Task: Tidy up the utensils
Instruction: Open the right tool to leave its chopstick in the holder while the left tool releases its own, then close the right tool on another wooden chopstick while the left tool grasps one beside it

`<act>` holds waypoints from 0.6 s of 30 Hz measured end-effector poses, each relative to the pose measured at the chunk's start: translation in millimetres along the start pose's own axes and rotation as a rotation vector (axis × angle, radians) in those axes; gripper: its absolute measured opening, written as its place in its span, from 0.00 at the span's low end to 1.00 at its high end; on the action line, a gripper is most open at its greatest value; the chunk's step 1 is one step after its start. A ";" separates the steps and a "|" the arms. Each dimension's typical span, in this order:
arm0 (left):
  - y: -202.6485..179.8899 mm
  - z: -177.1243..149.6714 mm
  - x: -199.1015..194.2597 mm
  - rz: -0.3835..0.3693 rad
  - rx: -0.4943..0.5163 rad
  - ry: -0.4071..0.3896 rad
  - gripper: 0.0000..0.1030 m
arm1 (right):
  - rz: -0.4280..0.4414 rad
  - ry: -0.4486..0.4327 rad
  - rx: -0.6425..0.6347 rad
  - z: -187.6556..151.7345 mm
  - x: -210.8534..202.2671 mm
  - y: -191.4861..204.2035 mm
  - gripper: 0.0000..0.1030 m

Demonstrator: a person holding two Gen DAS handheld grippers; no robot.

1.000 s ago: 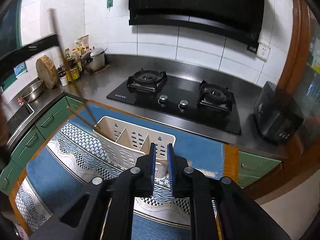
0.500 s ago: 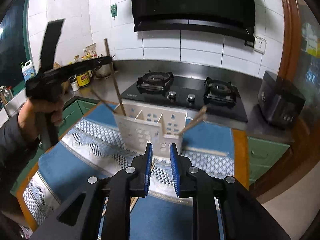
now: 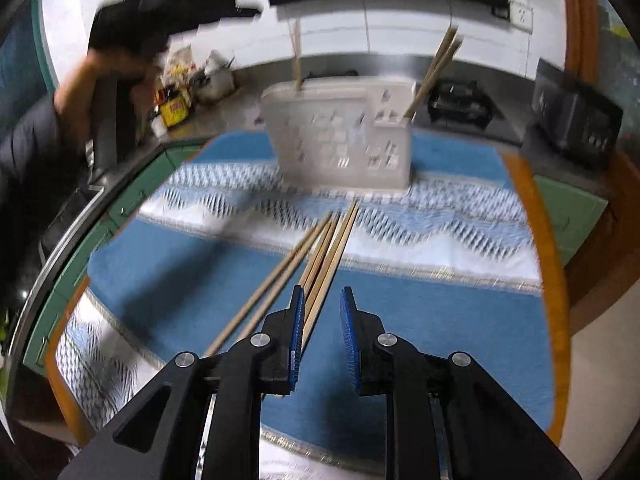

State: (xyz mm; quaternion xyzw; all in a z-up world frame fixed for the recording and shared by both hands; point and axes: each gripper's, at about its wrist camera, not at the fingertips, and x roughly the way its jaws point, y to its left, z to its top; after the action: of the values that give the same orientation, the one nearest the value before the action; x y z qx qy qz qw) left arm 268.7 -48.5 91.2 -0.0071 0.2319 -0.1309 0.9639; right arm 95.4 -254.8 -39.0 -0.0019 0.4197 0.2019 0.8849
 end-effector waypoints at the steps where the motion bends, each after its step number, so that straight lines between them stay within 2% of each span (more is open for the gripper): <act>1: -1.3 1.2 -2.9 -0.003 0.002 -0.006 0.09 | 0.009 0.021 -0.002 -7.4 4.9 3.1 0.18; 5: -3.0 8.1 -25.3 -0.010 0.008 -0.050 0.09 | 0.026 0.072 0.017 -31.8 18.6 8.2 0.18; 10: -2.5 3.4 -57.0 -0.023 0.003 -0.066 0.09 | 0.044 0.133 0.064 -55.8 39.0 10.8 0.18; 13: -0.4 -11.5 -73.1 -0.025 -0.001 -0.048 0.09 | 0.053 0.148 0.085 -63.0 45.3 13.6 0.16; 18: 5.1 -55.6 -90.7 -0.043 -0.029 0.037 0.09 | 0.044 0.169 0.104 -68.2 57.5 17.4 0.13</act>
State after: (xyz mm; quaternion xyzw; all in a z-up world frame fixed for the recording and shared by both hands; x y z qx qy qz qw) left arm 167.1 -17.7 81.6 -0.0233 0.2515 -0.1482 0.9561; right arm 71.2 -230.1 -123.0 0.0362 0.5026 0.1982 0.8407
